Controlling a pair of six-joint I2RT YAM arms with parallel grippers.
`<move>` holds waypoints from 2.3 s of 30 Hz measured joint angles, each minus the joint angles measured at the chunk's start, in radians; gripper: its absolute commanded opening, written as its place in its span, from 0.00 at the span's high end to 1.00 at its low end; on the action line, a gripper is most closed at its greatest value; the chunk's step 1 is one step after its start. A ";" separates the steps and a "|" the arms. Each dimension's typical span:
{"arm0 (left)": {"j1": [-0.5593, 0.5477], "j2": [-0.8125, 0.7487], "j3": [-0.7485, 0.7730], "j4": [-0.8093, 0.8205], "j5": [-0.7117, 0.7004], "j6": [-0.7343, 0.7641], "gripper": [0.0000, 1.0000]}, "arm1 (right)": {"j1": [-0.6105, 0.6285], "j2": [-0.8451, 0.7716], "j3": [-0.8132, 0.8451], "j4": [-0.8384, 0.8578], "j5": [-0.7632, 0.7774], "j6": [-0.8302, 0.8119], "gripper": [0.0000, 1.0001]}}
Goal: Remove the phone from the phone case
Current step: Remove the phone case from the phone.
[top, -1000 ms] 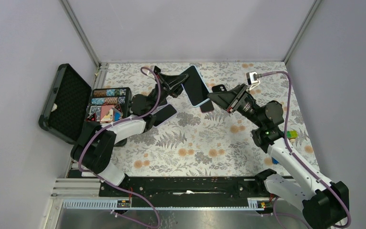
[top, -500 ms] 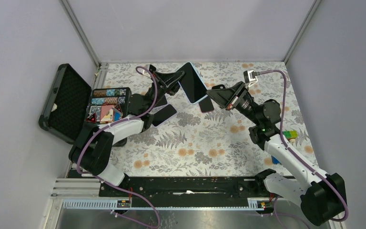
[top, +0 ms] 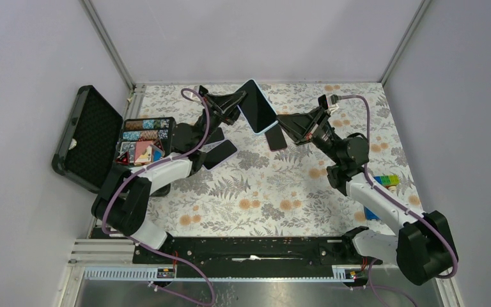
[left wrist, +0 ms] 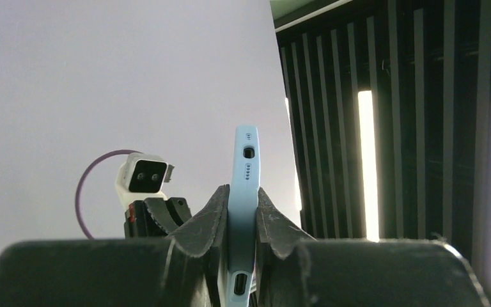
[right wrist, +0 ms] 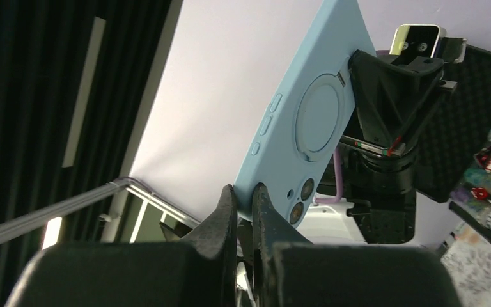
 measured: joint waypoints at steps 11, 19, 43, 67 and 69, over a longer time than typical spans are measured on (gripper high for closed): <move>-0.035 -0.026 0.039 -0.015 -0.095 -0.069 1.00 | 0.001 0.069 -0.009 0.066 0.057 0.111 1.00; -0.045 -0.113 0.039 -0.027 -0.132 -0.083 1.00 | 0.001 0.079 -0.023 -0.018 0.061 0.060 0.64; -0.072 -0.081 0.051 -0.201 -0.179 0.084 1.00 | 0.210 -0.229 0.022 -0.465 0.166 -0.772 0.29; -0.065 -0.111 0.050 -0.317 -0.186 0.126 1.00 | 0.225 -0.141 0.134 -0.528 0.254 -0.825 0.89; -0.065 -0.111 0.050 -0.328 -0.180 0.125 1.00 | 0.225 -0.148 0.134 -0.547 0.255 -0.850 0.90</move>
